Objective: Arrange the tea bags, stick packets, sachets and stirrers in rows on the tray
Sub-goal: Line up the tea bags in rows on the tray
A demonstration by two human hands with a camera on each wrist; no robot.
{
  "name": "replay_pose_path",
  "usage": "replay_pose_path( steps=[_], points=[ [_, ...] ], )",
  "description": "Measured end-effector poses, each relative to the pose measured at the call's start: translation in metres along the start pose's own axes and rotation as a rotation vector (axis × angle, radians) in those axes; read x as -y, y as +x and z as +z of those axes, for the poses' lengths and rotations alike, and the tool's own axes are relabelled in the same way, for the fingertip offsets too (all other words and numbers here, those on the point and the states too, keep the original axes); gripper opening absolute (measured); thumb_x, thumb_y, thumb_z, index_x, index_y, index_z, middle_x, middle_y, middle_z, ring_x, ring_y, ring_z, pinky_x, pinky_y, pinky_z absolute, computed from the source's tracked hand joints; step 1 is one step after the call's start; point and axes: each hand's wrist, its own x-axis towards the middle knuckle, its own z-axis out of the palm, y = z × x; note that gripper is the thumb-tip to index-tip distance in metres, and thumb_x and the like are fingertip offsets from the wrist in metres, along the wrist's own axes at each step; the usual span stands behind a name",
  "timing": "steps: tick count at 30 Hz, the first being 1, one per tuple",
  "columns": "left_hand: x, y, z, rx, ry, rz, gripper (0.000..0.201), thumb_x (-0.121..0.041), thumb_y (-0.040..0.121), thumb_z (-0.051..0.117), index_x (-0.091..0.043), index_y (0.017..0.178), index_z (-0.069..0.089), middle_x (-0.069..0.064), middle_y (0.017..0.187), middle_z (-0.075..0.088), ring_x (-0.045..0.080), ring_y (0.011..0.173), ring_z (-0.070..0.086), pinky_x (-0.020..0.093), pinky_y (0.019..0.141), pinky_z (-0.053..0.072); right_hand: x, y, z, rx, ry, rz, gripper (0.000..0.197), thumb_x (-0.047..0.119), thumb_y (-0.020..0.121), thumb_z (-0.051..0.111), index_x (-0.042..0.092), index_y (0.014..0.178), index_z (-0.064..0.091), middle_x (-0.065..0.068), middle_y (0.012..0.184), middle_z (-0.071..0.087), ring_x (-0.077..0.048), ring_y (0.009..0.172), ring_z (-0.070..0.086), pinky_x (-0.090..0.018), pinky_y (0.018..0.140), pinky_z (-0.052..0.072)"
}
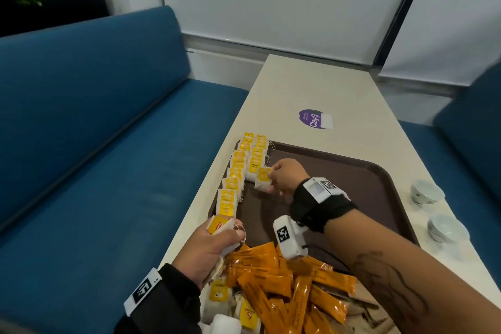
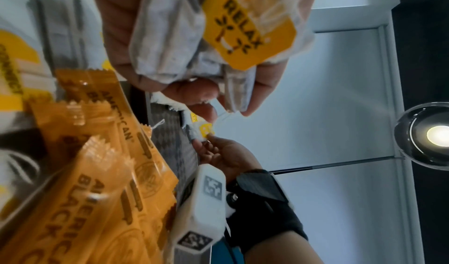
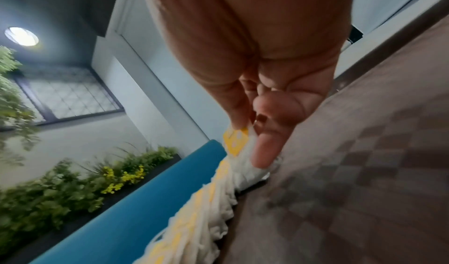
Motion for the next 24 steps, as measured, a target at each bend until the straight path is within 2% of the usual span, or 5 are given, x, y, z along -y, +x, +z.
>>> replay_pose_path(
  steps=[6,13,16,20,24],
  points=[
    [-0.003,-0.003,-0.002,0.028,-0.027,0.034,0.05,-0.033,0.058,0.071,-0.01,0.102,0.065,0.012,0.088,0.065,0.022,0.079,0.06,0.03,0.064,0.048,0.003,0.015,-0.002,0.049,-0.008,0.11,0.021,0.01,0.091,0.053,0.016,0.071,0.049,-0.004,0.069,0.059,-0.003,0.032,0.054,-0.013,0.033,0.042],
    [-0.001,-0.001,-0.007,0.019,-0.05,0.045,0.022,-0.018,0.076,0.073,-0.013,0.096,0.065,0.008,0.085,0.062,0.016,0.073,0.057,0.022,0.058,0.046,0.015,0.033,0.023,0.148,0.011,0.191,0.023,0.01,0.097,0.045,0.007,0.075,0.048,-0.006,0.06,0.064,-0.014,0.051,0.061,-0.021,0.041,0.047],
    [-0.005,-0.003,-0.004,0.046,-0.059,0.039,0.019,-0.014,0.077,0.072,-0.015,0.095,0.066,0.005,0.081,0.059,0.012,0.066,0.054,0.018,0.051,0.044,0.021,0.03,0.016,0.113,0.064,0.233,0.019,0.014,0.099,0.045,-0.004,0.095,0.051,-0.009,0.056,0.06,-0.018,0.049,0.061,-0.024,0.039,0.042],
    [-0.009,0.0,-0.003,0.051,-0.097,0.015,0.038,-0.026,0.06,0.068,-0.019,0.097,0.065,0.007,0.086,0.059,0.014,0.066,0.053,0.022,0.048,0.043,0.023,0.009,-0.002,0.055,0.102,0.049,0.008,0.014,0.093,0.055,0.006,0.096,0.055,-0.006,0.065,0.054,-0.018,0.055,0.058,-0.026,0.049,0.041],
    [-0.017,-0.001,0.003,0.132,-0.334,-0.059,0.034,-0.011,0.063,0.073,-0.014,0.096,0.065,0.012,0.083,0.058,0.01,0.048,0.05,0.018,0.036,0.039,0.03,-0.048,-0.024,0.185,0.121,-0.153,0.009,0.018,0.09,0.061,0.012,0.088,0.055,-0.003,0.067,0.053,-0.01,0.051,0.056,-0.021,0.043,0.031]
  ],
)
